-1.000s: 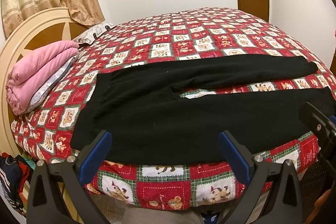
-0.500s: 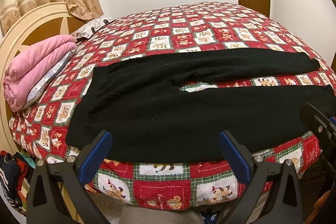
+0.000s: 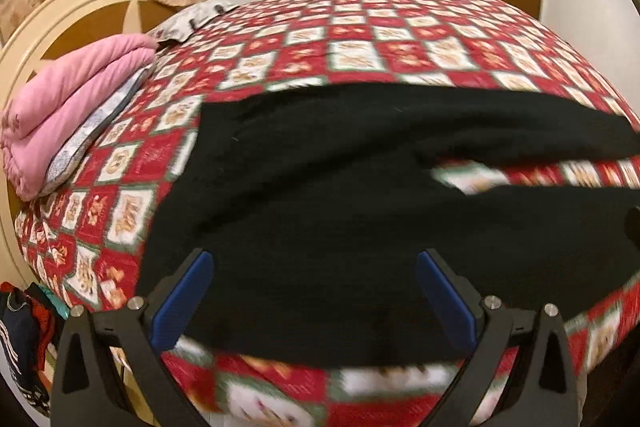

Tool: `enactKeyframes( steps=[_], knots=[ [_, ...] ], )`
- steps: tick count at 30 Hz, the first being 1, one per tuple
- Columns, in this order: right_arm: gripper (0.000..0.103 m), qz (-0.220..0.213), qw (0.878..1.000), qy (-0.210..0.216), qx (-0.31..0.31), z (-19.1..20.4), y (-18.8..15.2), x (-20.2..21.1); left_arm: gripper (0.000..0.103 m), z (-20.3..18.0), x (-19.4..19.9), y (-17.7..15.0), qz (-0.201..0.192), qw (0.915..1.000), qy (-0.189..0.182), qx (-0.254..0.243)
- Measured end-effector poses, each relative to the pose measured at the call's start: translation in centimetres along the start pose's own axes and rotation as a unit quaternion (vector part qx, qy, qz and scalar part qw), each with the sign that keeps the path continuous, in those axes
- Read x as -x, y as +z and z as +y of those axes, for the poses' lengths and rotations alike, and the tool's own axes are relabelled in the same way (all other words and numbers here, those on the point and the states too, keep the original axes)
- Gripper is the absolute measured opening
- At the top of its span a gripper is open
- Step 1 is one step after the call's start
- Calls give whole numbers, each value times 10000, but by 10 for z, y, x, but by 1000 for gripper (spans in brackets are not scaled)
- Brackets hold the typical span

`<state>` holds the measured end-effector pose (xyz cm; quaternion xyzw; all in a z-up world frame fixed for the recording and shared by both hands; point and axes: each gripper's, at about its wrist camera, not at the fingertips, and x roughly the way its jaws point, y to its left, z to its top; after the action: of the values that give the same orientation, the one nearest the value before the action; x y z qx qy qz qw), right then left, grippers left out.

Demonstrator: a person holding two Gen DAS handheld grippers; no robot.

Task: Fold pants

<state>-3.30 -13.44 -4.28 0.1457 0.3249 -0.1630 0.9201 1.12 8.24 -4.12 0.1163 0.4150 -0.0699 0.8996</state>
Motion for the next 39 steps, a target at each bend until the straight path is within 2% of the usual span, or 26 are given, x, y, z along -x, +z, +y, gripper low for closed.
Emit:
enactKeyframes(
  steps=[3, 6, 8, 10, 11, 13, 18, 22, 24, 26, 28, 30, 33, 35, 39],
  knots=[
    [102, -137, 9963, 464, 713, 24, 39, -27, 103, 15, -11, 23, -87, 9999, 70, 95],
    [100, -302, 9877, 598, 1411, 51, 74, -59, 103, 23, -29, 49, -84, 9997, 125, 185],
    [92, -252, 9809, 705, 1793, 67, 92, -83, 103, 29, -44, 61, 43, 9996, 98, 262],
    [73, 14, 9762, 787, 2019, 81, 109, -114, 103, 37, -59, 70, 166, 9989, 75, 434],
    [71, 228, 9745, 932, 2027, 87, 118, -133, 103, 41, -65, 74, 218, 9984, 73, 517],
    [70, 598, 9702, 1304, 1952, 97, 131, -166, 103, 47, -81, 77, 372, 9970, 38, 685],
    [70, 1166, 9571, 1643, 2081, 126, 136, -227, 103, 44, -114, 69, 786, 9945, -59, 685],
    [70, 1477, 9423, 1786, 2415, 144, 124, -253, 103, 49, -124, 64, 811, 9934, -236, 775],
    [70, 1462, 9390, 1848, 2504, 147, 119, -256, 103, 51, -125, 65, 779, 9937, -249, 772],
    [61, 1478, 9365, 2011, 2462, 147, 119, -257, 103, 52, -125, 65, 765, 9941, -255, 727],
    [30, 1568, 9322, 2178, 2430, 147, 119, -256, 103, 54, -124, 65, 757, 9941, -239, 734],
    [8, 1667, 9272, 2228, 2507, 151, 119, -250, 103, 58, -120, 63, 761, 9939, -177, 777],
    [5, 1556, 9241, 2138, 2760, 158, 118, -229, 103, 70, -110, 54, 746, 9921, -232, 982],
    [4, 1417, 9266, 2151, 2740, 159, 121, -212, 103, 77, -104, 47, 767, 9903, -340, 1111],
    [4, 931, 9281, 2251, 2816, 157, 117, -152, 103, 83, -90, 36, 654, 9918, -244, 1075]
  ],
)
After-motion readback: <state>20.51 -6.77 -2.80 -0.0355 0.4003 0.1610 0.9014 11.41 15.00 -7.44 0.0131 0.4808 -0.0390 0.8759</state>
